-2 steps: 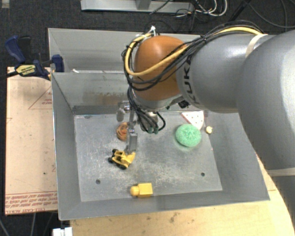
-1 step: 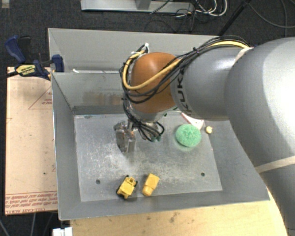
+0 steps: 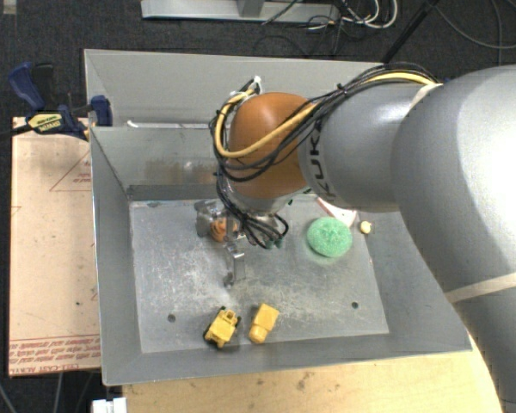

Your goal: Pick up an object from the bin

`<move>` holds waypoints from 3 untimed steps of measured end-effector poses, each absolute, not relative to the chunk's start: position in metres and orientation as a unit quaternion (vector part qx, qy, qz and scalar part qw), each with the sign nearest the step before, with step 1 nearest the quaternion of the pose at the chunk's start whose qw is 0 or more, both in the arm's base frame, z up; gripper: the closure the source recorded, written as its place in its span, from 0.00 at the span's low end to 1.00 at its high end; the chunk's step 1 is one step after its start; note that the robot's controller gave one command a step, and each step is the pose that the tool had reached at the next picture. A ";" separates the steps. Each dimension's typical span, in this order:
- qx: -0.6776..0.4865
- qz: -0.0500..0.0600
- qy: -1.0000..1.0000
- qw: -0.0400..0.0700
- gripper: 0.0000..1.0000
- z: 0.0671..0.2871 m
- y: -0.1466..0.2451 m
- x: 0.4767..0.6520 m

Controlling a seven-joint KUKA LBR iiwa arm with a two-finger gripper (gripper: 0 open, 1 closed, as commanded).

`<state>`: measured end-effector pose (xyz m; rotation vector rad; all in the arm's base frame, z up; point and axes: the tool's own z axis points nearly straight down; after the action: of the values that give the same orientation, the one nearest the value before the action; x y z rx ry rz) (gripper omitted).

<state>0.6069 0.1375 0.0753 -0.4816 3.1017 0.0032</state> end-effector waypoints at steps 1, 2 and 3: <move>-0.153 0.001 0.988 0.001 0.00 0.075 0.137 0.607; -0.184 0.002 0.983 0.000 0.00 0.085 0.112 0.622; -0.182 -0.001 0.983 0.002 0.00 0.094 0.077 0.632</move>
Offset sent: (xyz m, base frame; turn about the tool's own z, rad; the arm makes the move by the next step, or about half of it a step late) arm 0.0343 -0.0644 0.0227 -0.1177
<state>0.6324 0.0773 0.0938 -0.5723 3.0845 -0.0020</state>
